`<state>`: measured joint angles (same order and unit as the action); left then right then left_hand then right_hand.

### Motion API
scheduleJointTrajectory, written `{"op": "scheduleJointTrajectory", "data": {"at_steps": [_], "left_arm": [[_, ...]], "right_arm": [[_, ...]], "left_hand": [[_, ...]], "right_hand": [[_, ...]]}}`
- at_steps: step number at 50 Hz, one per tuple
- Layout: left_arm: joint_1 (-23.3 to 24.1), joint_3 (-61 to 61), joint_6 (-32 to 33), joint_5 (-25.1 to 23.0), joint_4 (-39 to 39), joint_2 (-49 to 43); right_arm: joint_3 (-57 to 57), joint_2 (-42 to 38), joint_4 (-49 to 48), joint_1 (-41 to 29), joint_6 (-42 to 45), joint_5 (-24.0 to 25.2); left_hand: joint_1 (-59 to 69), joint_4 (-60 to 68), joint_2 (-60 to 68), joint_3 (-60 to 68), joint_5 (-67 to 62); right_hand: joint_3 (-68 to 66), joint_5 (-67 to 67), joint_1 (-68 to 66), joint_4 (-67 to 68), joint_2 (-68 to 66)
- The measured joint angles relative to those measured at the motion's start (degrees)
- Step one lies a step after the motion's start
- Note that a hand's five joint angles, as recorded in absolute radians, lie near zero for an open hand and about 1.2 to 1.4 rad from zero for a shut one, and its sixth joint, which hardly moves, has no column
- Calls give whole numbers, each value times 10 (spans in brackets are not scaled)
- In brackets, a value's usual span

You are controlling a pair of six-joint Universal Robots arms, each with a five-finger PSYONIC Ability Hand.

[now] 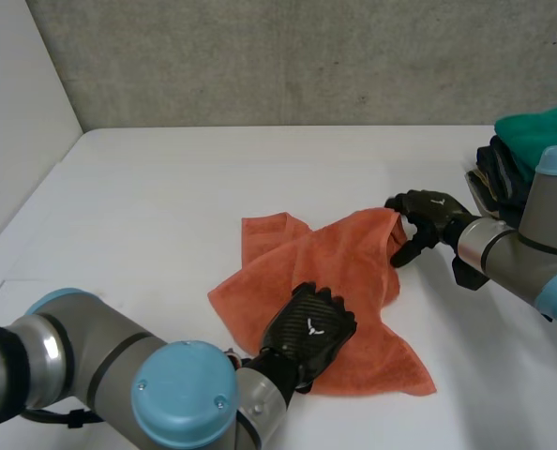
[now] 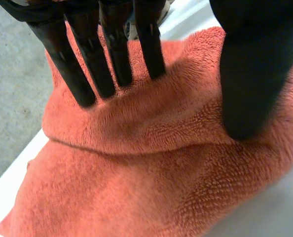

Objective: Fold the laundry.

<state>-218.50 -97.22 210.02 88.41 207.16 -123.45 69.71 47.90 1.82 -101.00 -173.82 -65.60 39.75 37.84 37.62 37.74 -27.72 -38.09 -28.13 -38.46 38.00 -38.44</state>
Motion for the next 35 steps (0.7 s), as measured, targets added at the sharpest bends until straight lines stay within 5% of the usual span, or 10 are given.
{"op": "scheduleJointTrajectory", "data": {"at_steps": [2, 5, 16, 27, 35], "left_arm": [[2, 12, 11, 0, 4, -7], [4, 28, 20, 1, 12, -11], [-9, 31, 22, 1, 28, 23], [-126, -20, -30, 4, 33, 286], [-200, -12, -129, -2, 31, 341]], "right_arm": [[-2, -4, -2, -3, 2, -1], [-2, -3, -7, -7, 4, -1], [-1, 55, -21, -7, 7, -2], [-7, 258, -25, -9, 56, 2], [-29, 350, -45, -21, 47, -4]], "left_hand": [[193, 192, 194, 191, -186], [265, 300, 301, 296, -274], [265, 309, 308, 302, -274], [265, 309, 310, 305, -274], [265, 309, 310, 305, -274]], "right_hand": [[-191, -187, -191, 191, -199], [-290, -285, -260, 294, -289], [-297, -288, -260, 303, -289], [-298, -288, -260, 305, -289], [-298, -289, -260, 305, -289]]}}
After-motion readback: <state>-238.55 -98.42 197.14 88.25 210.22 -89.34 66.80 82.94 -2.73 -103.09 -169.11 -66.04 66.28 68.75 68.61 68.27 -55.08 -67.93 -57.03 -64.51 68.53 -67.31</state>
